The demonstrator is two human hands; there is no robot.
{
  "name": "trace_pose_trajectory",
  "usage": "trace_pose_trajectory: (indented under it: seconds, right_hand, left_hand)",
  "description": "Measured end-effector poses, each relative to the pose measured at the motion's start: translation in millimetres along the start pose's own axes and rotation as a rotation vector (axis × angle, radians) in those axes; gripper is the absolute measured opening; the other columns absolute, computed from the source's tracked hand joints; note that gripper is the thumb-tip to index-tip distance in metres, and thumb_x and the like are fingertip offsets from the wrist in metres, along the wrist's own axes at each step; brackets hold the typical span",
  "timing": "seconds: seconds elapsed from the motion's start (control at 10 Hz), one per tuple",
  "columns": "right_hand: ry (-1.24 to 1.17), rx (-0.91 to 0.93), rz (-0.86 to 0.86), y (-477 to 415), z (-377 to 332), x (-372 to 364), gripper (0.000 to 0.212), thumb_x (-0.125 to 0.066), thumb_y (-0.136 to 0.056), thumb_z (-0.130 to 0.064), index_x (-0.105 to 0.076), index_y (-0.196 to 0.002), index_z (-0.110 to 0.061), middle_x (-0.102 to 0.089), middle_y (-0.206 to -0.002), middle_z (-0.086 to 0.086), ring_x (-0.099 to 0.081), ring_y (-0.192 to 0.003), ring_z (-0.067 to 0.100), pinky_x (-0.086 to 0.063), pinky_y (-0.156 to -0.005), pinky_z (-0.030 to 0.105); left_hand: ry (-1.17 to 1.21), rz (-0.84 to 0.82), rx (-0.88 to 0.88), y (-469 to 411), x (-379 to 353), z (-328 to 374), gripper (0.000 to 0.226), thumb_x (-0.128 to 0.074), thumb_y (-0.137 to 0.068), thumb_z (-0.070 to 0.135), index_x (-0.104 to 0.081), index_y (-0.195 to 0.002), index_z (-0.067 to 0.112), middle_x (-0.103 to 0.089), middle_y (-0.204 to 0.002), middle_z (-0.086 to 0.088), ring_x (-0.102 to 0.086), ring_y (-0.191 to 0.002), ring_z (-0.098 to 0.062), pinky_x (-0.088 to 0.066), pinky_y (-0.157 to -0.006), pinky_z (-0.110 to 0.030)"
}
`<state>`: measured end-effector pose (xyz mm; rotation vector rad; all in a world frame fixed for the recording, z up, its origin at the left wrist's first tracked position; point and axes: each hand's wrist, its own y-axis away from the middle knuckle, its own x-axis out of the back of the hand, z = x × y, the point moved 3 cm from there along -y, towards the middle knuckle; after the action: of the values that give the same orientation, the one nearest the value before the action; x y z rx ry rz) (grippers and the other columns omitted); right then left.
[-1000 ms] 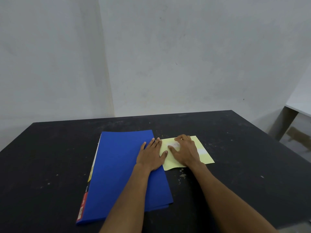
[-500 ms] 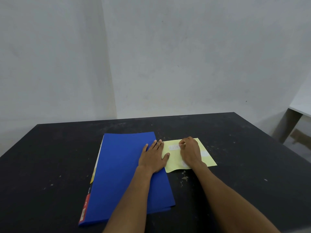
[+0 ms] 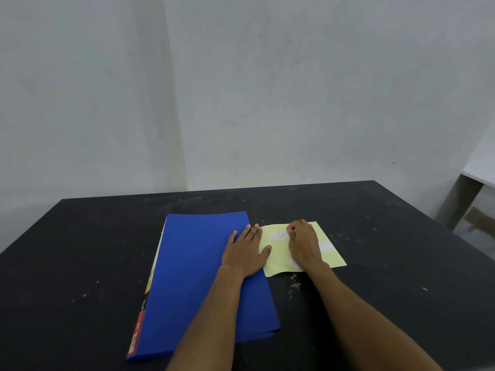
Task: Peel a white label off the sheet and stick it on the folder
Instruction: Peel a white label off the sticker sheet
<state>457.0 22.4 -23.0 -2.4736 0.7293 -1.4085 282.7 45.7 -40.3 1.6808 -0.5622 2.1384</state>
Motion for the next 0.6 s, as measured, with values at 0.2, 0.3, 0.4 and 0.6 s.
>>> trace_pose_trajectory:
  seconds: [0.2,0.3,0.4,0.6]
  right_hand:
    - [0.0,0.062,-0.032,4,-1,5,0.017,-0.043,-0.095,-0.003,-0.058,-0.09,-0.009,-0.061,-0.095,0.008,-0.055,-0.087,0.024,-0.046,-0.077,0.034]
    - [-0.014,0.098,-0.051,7,1,8,0.015,-0.043,-0.096,-0.005,-0.054,-0.087,-0.012,-0.06,-0.094,0.008,-0.054,-0.086,0.024,-0.043,-0.075,0.031]
    - [-0.036,0.113,-0.066,10,1,10,0.016,-0.043,-0.097,-0.008,-0.051,-0.086,-0.016,-0.06,-0.094,0.007,-0.052,-0.083,0.02,-0.039,-0.073,0.027]
    - [-0.059,0.138,-0.078,15,3,13,0.014,-0.044,-0.097,-0.008,-0.055,-0.089,-0.01,-0.061,-0.093,0.007,-0.051,-0.082,0.019,-0.036,-0.073,0.027]
  left_hand:
    - [-0.014,0.004,0.005,0,-1,1,0.071,-0.021,-0.1,0.056,-0.008,-0.158,0.017,-0.006,-0.166,0.002,-0.001,-0.153,-0.014,-0.002,-0.124,-0.045]
    - [-0.015,0.0,0.005,1,0,1,0.07,-0.021,-0.1,0.055,-0.009,-0.158,0.016,-0.006,-0.167,0.002,-0.001,-0.153,-0.014,-0.002,-0.124,-0.045]
    - [-0.011,-0.008,0.007,1,2,2,0.07,-0.02,-0.1,0.055,-0.008,-0.158,0.017,-0.005,-0.167,0.003,0.0,-0.153,-0.013,-0.001,-0.124,-0.044]
    - [-0.018,-0.011,0.012,1,1,1,0.07,-0.02,-0.1,0.055,-0.008,-0.158,0.017,-0.005,-0.167,0.002,0.0,-0.153,-0.014,-0.001,-0.124,-0.044]
